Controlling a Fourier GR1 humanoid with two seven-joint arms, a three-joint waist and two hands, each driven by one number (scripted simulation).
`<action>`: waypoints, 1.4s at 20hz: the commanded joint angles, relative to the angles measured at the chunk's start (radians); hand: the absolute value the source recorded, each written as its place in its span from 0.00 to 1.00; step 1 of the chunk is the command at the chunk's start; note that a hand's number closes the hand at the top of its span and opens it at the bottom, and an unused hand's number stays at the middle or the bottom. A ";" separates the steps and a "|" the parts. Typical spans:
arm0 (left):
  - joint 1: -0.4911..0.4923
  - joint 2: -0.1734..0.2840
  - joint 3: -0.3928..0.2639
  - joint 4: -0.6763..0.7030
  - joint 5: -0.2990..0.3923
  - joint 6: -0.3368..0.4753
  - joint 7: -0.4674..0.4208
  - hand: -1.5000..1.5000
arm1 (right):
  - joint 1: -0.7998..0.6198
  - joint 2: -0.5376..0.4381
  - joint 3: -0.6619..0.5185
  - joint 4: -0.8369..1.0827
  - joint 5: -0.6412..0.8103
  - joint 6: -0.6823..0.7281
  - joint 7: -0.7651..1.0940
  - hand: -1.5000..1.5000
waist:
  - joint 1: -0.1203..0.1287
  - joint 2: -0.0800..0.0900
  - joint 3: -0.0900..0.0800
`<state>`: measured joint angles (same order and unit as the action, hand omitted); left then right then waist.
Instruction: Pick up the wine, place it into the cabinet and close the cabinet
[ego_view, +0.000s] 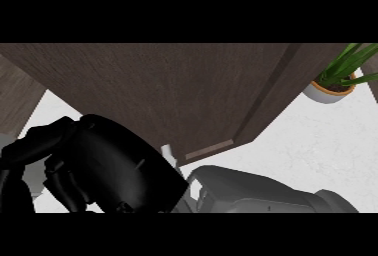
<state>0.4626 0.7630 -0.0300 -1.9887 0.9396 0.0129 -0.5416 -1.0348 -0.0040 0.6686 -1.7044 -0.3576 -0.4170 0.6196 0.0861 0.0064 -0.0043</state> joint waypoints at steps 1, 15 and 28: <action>-0.007 -0.002 0.017 0.026 0.001 -0.034 0.002 0.00 | -0.185 0.004 -0.043 0.240 -0.099 0.002 -0.115 1.00 | -0.002 0.005 0.001; -0.025 0.034 0.154 0.053 0.094 -0.074 0.072 0.00 | -0.306 0.004 -0.224 0.729 -0.515 0.455 -0.193 1.00 | -0.029 0.008 0.002; -0.007 0.055 0.182 -0.023 0.110 -0.088 0.127 0.00 | -0.291 -0.096 -0.275 1.006 -0.362 0.485 -0.451 1.00 | -0.037 0.017 0.003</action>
<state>0.4651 0.8037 0.1540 -1.9834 1.0307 -0.0685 -0.4447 -1.3447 0.0003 0.4583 -0.8461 -0.7530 0.1074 0.2123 0.0743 -0.0202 -0.0208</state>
